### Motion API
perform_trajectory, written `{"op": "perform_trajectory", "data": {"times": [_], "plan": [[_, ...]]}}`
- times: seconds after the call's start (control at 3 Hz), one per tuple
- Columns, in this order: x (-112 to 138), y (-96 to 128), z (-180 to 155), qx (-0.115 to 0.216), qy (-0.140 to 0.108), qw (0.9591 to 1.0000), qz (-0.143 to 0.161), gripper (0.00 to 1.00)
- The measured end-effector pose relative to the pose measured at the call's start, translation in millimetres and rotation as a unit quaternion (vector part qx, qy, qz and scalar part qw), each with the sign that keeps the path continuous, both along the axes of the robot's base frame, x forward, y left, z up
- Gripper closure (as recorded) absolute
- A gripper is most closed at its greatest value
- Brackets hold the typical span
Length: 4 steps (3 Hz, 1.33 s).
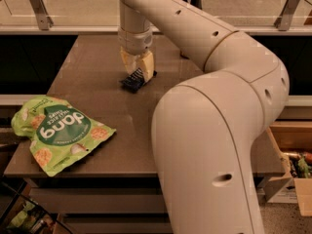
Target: Pick rxbar blueberry
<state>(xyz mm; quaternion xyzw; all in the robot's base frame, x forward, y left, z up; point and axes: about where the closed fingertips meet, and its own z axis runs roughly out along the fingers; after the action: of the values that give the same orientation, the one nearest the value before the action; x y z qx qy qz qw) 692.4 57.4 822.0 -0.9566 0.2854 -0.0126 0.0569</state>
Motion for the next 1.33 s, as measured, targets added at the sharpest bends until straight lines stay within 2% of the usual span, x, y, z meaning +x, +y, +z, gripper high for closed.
{"op": "perform_trajectory", "data": {"times": [0.33,1.0,1.33], "plan": [[0,0,0,0.000,0.000,1.0000,0.000,1.00],[-10,-25,47,0.070,-0.044,0.9966,-0.009,1.00],[-20,-37,67,0.084,-0.051,0.9951,-0.013,1.00]]}}
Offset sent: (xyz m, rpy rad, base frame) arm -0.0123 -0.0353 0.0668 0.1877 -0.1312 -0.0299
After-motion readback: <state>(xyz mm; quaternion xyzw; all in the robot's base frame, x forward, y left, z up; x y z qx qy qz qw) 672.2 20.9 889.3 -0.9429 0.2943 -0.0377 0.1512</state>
